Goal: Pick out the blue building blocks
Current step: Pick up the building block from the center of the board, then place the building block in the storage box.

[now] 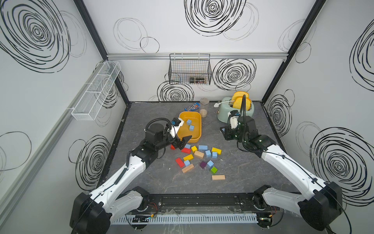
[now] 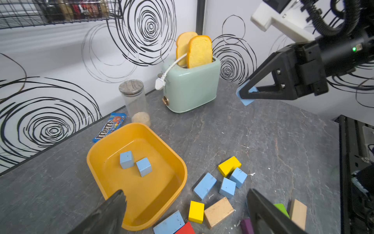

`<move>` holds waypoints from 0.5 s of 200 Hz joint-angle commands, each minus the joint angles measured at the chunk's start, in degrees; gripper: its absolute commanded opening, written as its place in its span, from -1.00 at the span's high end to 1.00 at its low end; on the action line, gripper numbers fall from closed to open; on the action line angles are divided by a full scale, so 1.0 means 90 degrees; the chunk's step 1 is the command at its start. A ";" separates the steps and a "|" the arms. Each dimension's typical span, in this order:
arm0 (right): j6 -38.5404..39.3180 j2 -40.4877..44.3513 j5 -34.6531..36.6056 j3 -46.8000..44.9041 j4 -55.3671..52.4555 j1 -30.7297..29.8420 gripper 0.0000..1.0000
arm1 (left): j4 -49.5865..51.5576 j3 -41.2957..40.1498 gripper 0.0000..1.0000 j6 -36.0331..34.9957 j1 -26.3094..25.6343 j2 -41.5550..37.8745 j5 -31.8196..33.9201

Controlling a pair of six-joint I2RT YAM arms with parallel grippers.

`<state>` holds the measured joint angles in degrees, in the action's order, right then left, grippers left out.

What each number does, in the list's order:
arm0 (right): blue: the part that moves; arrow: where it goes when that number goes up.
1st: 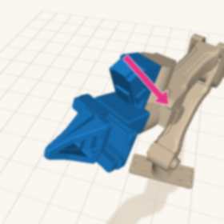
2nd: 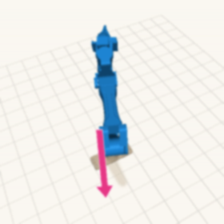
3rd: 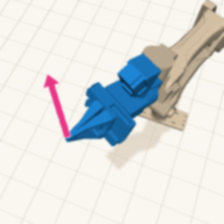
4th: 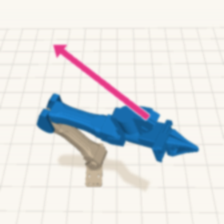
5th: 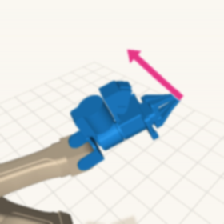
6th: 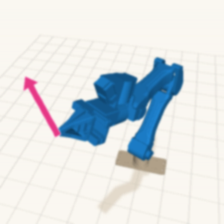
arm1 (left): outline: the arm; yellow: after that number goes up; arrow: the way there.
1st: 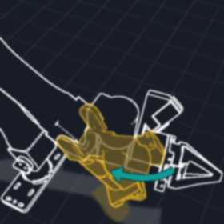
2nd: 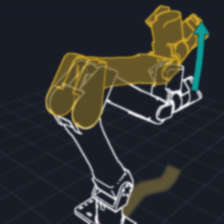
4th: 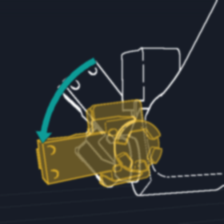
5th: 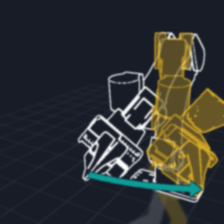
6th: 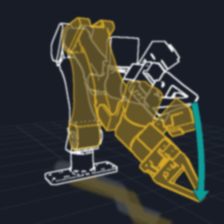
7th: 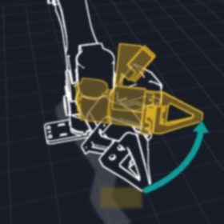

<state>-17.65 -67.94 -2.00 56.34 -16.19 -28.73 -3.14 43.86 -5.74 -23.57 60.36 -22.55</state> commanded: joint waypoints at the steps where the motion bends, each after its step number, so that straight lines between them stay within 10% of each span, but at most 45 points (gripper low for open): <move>1: 0.0182 -0.0294 -0.0009 0.0399 0.0370 -0.0023 1.00 | -0.0405 0.0172 -0.92 0.0189 0.0251 0.0081 -0.0306; 100: 0.0716 -0.2418 -0.0784 0.1930 0.0267 -0.0039 1.00 | -0.0941 -0.0361 -0.92 0.0314 0.0692 0.0544 -0.0174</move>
<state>-12.84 -87.11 -7.20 69.52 -14.09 -28.73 -7.81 41.74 -3.07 -18.28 64.36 -24.12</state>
